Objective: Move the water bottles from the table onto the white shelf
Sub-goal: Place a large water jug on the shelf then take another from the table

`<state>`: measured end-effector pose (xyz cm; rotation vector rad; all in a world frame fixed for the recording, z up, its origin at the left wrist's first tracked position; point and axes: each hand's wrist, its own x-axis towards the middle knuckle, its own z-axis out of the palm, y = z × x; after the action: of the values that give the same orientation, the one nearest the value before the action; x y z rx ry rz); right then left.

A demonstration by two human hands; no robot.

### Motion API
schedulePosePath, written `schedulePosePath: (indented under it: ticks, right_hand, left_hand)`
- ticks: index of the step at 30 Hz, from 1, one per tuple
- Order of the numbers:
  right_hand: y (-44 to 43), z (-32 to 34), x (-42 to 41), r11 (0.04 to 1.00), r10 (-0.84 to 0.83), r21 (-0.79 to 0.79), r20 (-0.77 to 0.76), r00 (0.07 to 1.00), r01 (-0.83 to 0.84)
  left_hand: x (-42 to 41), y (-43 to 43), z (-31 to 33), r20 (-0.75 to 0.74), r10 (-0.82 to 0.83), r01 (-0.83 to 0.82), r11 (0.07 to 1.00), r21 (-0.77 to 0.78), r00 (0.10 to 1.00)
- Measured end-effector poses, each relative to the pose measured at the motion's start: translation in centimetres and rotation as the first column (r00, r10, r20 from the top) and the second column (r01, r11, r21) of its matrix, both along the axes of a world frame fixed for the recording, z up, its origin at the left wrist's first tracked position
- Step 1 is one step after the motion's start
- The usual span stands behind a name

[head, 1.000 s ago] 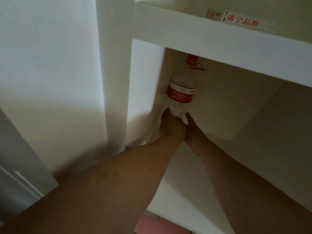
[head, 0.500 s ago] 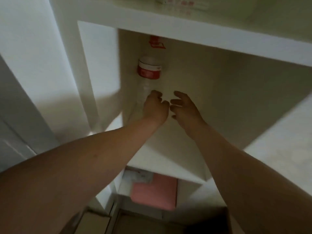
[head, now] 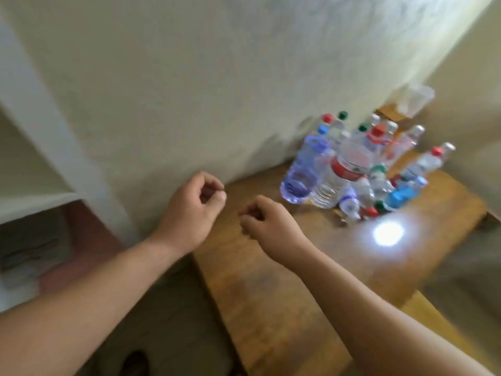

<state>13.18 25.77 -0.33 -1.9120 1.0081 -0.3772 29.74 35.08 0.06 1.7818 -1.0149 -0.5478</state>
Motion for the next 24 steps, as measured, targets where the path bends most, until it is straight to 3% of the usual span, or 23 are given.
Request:
schedulePosePath:
  ticks: [5, 10, 19, 24]
  right_hand:
    - [-5.1, -7.0, -15.3, 0.881, -0.386, 0.233, -0.149, 0.91, 0.412]
    - [-11.3, -8.5, -21.8, 0.826, -0.502, 0.134, -0.263, 0.824, 0.547]
    - [-28.0, -8.3, -19.0, 0.896, -0.443, 0.033, 0.114, 0.889, 0.443]
    - [-31.2, -7.4, -17.7, 0.95, -0.31, 0.014, 0.195, 0.931, 0.313]
  left_hand:
    - [-11.5, -9.5, -6.0, -0.082, -0.302, 0.311, 0.937, 0.16, 0.95]
    - [-17.3, -16.6, -7.6, -0.076, -0.381, 0.387, 0.882, 0.27, 0.921]
    - [-18.0, -27.1, -7.6, 0.041, -0.311, 0.29, 0.921, 0.26, 0.95]
    - [-17.3, -28.3, -6.5, 0.056, -0.34, 0.317, 0.915, 0.248, 0.939]
